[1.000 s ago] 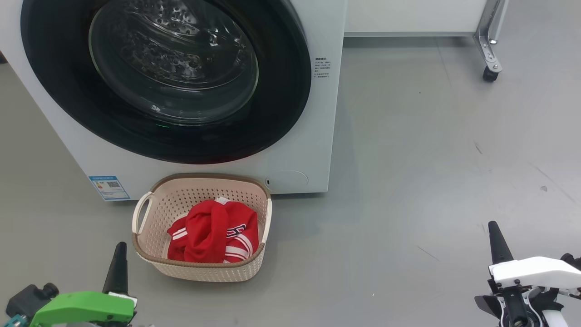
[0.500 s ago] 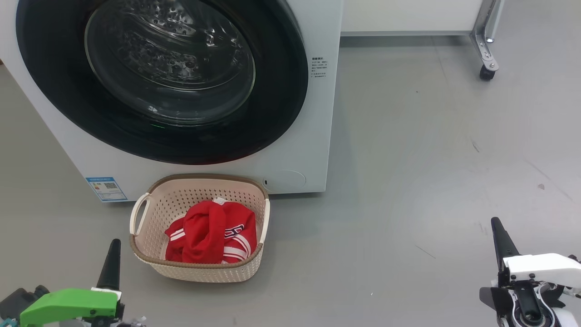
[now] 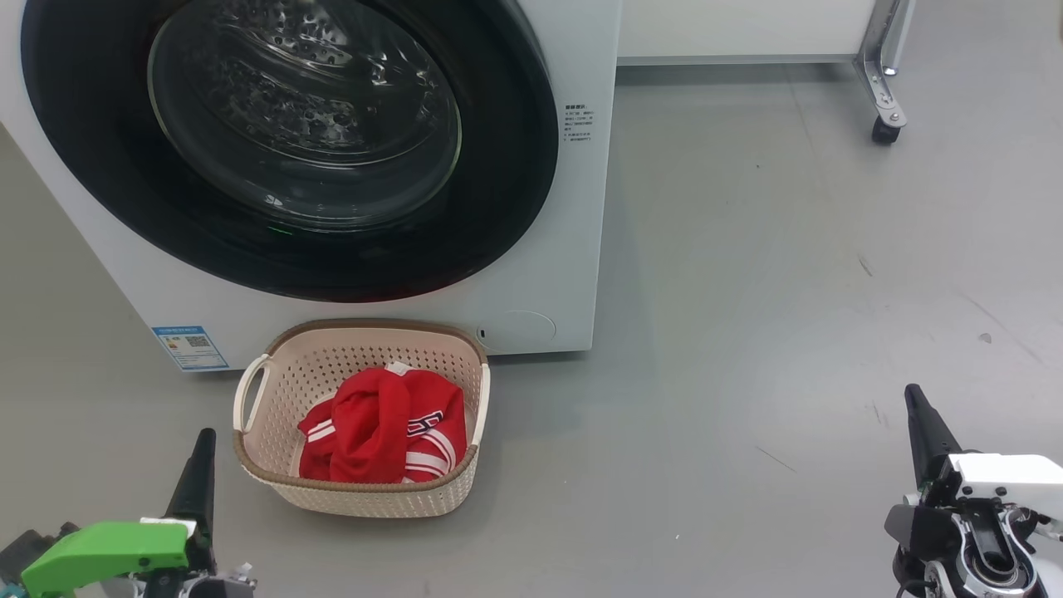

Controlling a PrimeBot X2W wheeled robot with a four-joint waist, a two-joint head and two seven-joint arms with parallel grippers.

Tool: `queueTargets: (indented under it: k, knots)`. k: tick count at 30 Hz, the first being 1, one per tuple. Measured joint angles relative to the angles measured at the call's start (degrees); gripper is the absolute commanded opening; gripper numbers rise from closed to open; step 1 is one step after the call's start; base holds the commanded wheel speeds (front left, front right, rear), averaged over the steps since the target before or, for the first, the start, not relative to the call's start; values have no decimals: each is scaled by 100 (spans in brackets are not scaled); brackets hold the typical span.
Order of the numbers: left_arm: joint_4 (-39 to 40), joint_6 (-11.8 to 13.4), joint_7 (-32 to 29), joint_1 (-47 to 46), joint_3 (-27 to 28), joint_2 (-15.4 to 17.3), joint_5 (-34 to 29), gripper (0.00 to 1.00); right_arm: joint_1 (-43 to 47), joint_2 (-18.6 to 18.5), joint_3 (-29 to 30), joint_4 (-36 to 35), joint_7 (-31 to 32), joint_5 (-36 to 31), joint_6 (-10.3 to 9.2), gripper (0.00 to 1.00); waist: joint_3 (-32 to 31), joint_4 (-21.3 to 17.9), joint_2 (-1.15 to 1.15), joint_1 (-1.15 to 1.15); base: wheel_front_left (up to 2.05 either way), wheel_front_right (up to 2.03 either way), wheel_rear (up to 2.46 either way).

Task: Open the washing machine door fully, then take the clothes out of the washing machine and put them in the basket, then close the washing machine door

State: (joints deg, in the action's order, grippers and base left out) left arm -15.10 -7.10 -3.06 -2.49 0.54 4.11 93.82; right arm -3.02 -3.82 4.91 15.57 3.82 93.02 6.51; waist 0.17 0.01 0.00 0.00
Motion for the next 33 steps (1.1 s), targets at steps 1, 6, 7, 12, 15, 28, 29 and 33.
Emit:
queueTargets:
  k: [1,6,7,12,15,28,29,33]
  knots:
    - [-7,0,-21,-4,9,2,87,0,-13,0,9,0,0,45,10,0,0,-1,0,0,0,0,0]
    - [-20,0,-26,-22,23,3,101,0,-15,-1,18,15,2,83,15,0,0,-1,0,0,0,0,0]
    - [-22,0,-26,-23,24,3,101,0,-15,-1,19,18,24,83,15,0,0,-1,0,0,0,0,0]
    - [-36,0,-26,-38,29,3,100,0,-15,0,21,23,42,83,15,0,-1,-1,0,0,0,0,0]
    - [-38,-1,-27,-46,29,3,100,0,-15,0,21,24,42,83,16,0,-1,-1,0,0,0,0,0]
    - [-60,0,-40,-49,37,3,101,0,-15,0,24,41,43,83,18,0,-2,-1,0,0,0,0,0]
    - [-63,-1,-40,-49,38,3,100,0,-15,0,24,43,43,83,18,0,-2,-1,0,0,0,0,0]
    - [-69,-1,-40,-51,41,3,100,0,-15,0,25,48,43,83,44,0,-2,-1,0,0,0,0,0]
